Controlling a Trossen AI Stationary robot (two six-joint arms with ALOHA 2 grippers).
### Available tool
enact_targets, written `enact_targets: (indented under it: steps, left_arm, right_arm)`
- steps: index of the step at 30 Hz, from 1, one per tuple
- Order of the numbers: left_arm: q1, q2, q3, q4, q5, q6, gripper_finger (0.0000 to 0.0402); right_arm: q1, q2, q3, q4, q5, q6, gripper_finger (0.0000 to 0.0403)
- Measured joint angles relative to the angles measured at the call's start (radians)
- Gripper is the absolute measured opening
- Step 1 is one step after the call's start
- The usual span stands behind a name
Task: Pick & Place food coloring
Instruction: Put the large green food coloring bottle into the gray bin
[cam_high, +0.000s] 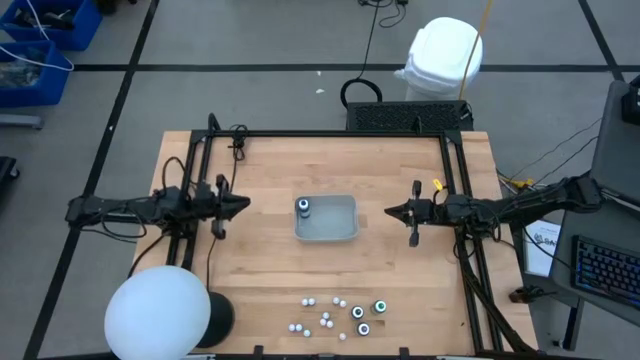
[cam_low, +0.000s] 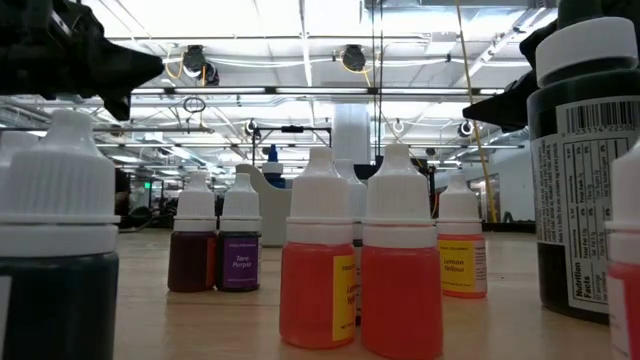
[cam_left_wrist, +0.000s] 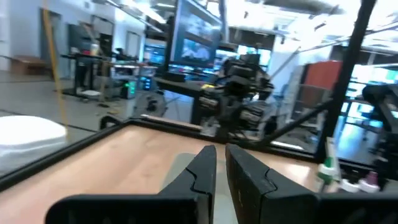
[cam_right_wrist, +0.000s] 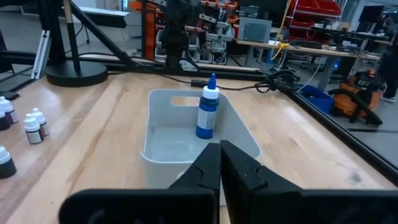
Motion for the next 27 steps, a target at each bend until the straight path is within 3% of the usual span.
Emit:
enact_targets:
  steps: [6, 12, 19, 27]
  left_arm:
    - [-0.065, 0.130, 0.008, 0.076, -0.040, 0.000, 0.0042]
    - [-0.093, 0.299, 0.090, 0.102, -0.072, -0.001, 0.0042]
    - [-0.117, 0.514, 0.144, 0.103, -0.164, -0.028, 0.0042]
    - [-0.117, 0.647, 0.204, 0.158, -0.166, -0.011, 0.0042]
  right_arm:
    - [0.000, 0.014, 0.000, 0.003, 0.012, 0.000, 0.0000]
    - [0.000, 0.020, 0.000, 0.016, 0.108, 0.031, 0.0000]
    - [0.000, 0.020, 0.000, 0.007, 0.103, 0.035, 0.0000]
    - [0.009, 0.019, -0.001, 0.087, 0.048, -0.028, 0.0000]
